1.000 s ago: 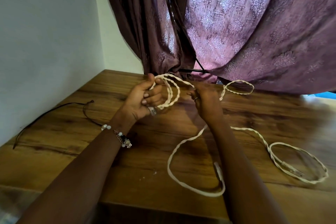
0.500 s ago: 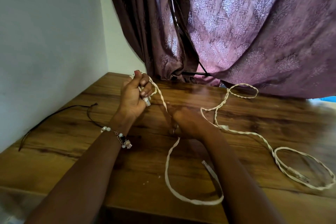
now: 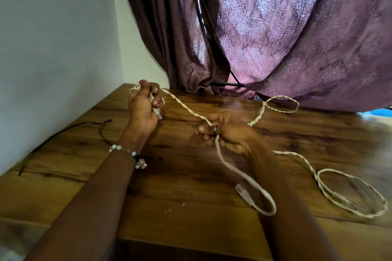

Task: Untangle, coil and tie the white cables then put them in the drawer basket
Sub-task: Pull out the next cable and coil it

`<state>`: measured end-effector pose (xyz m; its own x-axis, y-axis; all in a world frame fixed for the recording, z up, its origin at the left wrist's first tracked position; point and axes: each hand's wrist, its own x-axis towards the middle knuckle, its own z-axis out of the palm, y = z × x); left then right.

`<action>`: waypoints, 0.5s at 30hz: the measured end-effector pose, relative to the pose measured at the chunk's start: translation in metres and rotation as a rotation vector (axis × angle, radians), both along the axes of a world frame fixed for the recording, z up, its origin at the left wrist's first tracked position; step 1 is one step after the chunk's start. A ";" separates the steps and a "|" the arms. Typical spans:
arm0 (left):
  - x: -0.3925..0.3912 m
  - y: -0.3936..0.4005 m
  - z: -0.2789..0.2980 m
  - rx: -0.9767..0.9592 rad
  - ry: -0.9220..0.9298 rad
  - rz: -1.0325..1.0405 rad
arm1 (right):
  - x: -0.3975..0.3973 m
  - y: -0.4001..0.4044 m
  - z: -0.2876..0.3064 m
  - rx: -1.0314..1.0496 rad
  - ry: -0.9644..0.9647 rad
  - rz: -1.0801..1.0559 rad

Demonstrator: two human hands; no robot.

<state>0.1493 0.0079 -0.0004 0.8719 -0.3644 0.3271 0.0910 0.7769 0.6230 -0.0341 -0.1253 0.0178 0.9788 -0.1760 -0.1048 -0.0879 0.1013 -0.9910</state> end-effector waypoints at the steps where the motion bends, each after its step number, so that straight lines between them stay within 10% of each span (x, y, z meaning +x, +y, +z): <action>1: -0.001 0.001 0.001 0.016 -0.008 -0.013 | 0.001 -0.004 0.001 0.009 0.002 -0.050; 6: -0.018 0.004 0.011 -0.083 -0.031 -0.260 | 0.007 -0.019 -0.014 -1.007 0.047 -0.328; 12: -0.032 -0.006 0.008 0.273 -0.265 -0.221 | 0.009 0.008 -0.007 -1.395 0.101 0.058; 15: -0.049 -0.015 0.000 0.531 -0.386 -0.280 | 0.006 0.009 -0.003 -1.214 -0.065 0.163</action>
